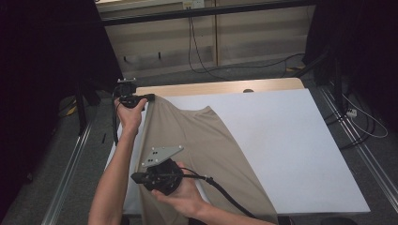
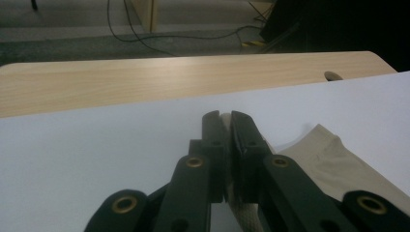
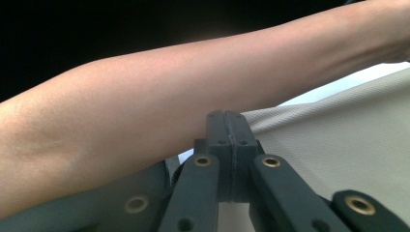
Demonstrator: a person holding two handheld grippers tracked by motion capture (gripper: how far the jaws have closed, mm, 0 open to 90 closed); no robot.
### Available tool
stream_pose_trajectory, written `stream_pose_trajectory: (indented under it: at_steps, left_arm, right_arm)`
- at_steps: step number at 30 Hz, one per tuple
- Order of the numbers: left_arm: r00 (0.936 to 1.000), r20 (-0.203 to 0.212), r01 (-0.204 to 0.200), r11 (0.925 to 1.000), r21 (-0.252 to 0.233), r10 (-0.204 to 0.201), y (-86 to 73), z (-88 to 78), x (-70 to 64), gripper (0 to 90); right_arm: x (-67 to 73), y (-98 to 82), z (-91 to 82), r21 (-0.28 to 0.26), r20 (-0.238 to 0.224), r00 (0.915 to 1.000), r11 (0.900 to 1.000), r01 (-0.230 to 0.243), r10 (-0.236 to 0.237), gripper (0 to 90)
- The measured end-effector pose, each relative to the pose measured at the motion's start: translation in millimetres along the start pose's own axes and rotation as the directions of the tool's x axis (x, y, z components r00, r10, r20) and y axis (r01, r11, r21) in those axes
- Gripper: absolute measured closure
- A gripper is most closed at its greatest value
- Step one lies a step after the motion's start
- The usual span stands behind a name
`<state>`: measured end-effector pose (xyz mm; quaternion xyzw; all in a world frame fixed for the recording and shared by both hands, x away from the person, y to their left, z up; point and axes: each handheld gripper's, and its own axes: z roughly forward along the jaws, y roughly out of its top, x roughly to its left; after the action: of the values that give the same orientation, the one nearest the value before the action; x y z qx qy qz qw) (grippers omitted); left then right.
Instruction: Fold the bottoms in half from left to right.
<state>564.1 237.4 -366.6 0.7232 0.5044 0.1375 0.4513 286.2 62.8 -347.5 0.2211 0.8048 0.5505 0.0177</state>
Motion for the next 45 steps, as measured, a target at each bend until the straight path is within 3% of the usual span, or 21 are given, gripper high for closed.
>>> stream_pose_trajectory:
  at_steps: [6,12,17,20,21,22,24,26,27,29,36,42,45]
  left_arm:
    - [0.9998,-0.020,-0.007,0.9999,0.015,0.007,-8.1,5.7,3.3,85.5]
    - [0.9998,-0.019,-0.007,0.9995,0.031,0.007,-14.2,22.7,-5.1,85.4]
    - [0.9994,0.002,-0.034,0.9990,0.030,0.034,-8.5,33.0,-23.3,85.5]
    - [0.9995,0.005,-0.030,0.9993,0.023,0.030,-7.9,38.4,-30.1,85.5]
    - [0.9994,0.002,-0.033,0.9991,0.026,0.033,-7.8,40.8,-33.1,85.4]
    - [0.9977,-0.016,-0.064,0.9968,0.047,0.065,-7.7,44.7,-37.9,85.4]
    - [0.9974,-0.017,-0.069,0.9964,0.050,0.070,-8.0,47.2,-40.4,85.4]
    - [0.9987,0.010,-0.051,0.9978,0.042,0.050,-9.3,51.2,-44.0,85.4]
    - [0.9970,0.006,-0.078,0.9956,0.053,0.077,-9.7,54.5,-48.4,85.4]
    - [0.9966,0.011,-0.083,0.9947,0.061,0.082,-10.2,57.0,-50.6,85.4]
    - [0.9952,0.027,-0.096,0.9930,0.069,0.094,-12.4,75.6,-70.1,85.3]
    - [0.9946,0.045,-0.097,0.9917,0.083,0.094,-17.0,95.2,-88.5,84.8]
    - [0.9920,0.047,-0.121,0.9878,0.098,0.117,-20.9,105.1,-97.6,84.8]
  right_arm:
    - [-3.4,-12.2,-1.3,0.006,0.000,0.9998,1.000,-0.019,0.019,90.0]
    - [-8.3,-25.9,-16.2,-0.009,0.022,0.9987,0.999,-0.046,0.046,90.0]
    - [-16.0,-35.4,-41.4,-0.035,0.044,0.9971,0.998,-0.060,0.062,90.0]
    - [-19.5,-37.8,-50.2,-0.035,0.048,0.9959,0.996,-0.076,0.077,90.0]
    - [-22.8,-38.8,-58.9,-0.037,0.067,0.9941,0.996,-0.083,0.086,90.0]
    - [-24.2,-38.6,-62.4,-0.036,0.070,0.9930,0.995,-0.093,0.096,90.0]
    - [-24.8,-38.6,-65.0,-0.035,0.067,0.9920,0.994,-0.105,0.107,90.0]
    - [-25.7,-40.0,-74.5,-0.031,0.092,0.9898,0.994,-0.106,0.109,90.0]
    - [-27.2,-43.6,-83.5,-0.042,0.108,0.9885,0.994,-0.102,0.106,90.0]
    - [-27.8,-45.3,-86.8,-0.044,0.113,0.9876,0.994,-0.105,0.109,90.0]
    - [-35.5,-65.3,-113.6,-0.052,0.162,0.9795,0.992,-0.113,0.120,90.0]
    - [-47.0,-83.2,-134.8,-0.071,0.182,0.9703,0.986,-0.149,0.160,90.0]
    - [-51.9,-92.6,-143.9,-0.070,0.190,0.9640,0.982,-0.176,0.186,90.0]
